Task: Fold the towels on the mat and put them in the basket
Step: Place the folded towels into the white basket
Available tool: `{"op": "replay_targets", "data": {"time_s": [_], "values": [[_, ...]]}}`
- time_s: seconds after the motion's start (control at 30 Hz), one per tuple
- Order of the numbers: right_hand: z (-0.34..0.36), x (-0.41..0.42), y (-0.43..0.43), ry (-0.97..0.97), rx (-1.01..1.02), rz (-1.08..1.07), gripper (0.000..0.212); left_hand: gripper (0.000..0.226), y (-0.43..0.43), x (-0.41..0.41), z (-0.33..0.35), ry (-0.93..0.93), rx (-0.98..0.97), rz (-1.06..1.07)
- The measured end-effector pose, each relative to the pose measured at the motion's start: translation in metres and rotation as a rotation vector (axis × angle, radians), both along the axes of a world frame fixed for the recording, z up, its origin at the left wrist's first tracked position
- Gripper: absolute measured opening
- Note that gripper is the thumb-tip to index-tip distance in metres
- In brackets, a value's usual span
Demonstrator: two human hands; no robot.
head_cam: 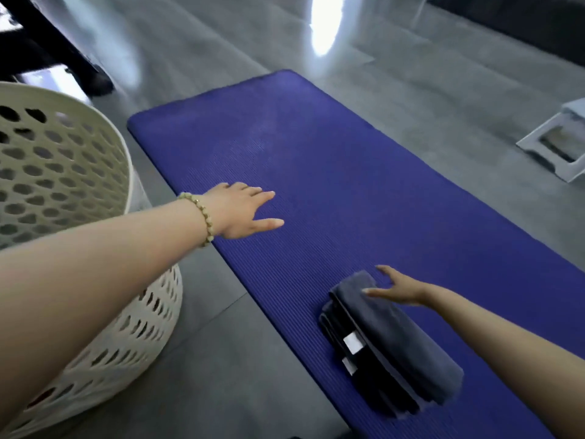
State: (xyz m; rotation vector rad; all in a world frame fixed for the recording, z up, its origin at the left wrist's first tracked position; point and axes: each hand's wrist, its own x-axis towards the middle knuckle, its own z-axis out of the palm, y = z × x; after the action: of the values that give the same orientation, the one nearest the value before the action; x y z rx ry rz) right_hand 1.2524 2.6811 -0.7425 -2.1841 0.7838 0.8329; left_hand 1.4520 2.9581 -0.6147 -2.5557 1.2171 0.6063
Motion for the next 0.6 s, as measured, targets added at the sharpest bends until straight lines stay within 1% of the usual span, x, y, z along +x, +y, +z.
{"op": "replay_targets", "data": {"time_s": [0.07, 0.1, 0.2, 0.23, 0.33, 0.37, 0.43, 0.53, 0.6], "values": [[-0.016, -0.015, -0.006, 0.033, 0.078, -0.084, 0.111, 0.080, -0.012, -0.008, -0.014, 0.095, -0.054, 0.072], [-0.021, -0.019, -0.008, 0.036, 0.117, -0.124, 0.115, 0.080, -0.020, -0.016, -0.023, 0.144, -0.084, 0.087], [-0.035, -0.027, -0.016, 0.066, 0.236, -0.226, 0.131, 0.078, -0.044, -0.045, -0.060, 0.261, -0.141, 0.069], [-0.040, -0.029, -0.018, 0.099, 0.273, -0.229, 0.128, 0.077, -0.051, -0.055, -0.073, 0.291, -0.155, 0.063], [-0.049, -0.033, -0.020, 0.180, 0.422, -0.188, 0.102, 0.076, -0.068, -0.083, -0.109, 0.369, -0.172, 0.047], [-0.050, -0.033, -0.020, 0.201, 0.469, -0.176, 0.094, 0.075, -0.073, -0.092, -0.121, 0.402, -0.179, 0.054], [-0.048, -0.034, -0.022, 0.243, 0.548, -0.161, 0.085, 0.075, -0.081, -0.109, -0.143, 0.492, -0.218, 0.106], [-0.046, -0.036, -0.026, 0.305, 0.555, -0.118, 0.079, 0.077, -0.087, -0.133, -0.169, 0.660, -0.317, 0.251], [-0.049, -0.037, -0.024, 0.333, 0.503, -0.090, 0.085, 0.077, -0.088, -0.147, -0.181, 0.777, -0.424, 0.400]]}}
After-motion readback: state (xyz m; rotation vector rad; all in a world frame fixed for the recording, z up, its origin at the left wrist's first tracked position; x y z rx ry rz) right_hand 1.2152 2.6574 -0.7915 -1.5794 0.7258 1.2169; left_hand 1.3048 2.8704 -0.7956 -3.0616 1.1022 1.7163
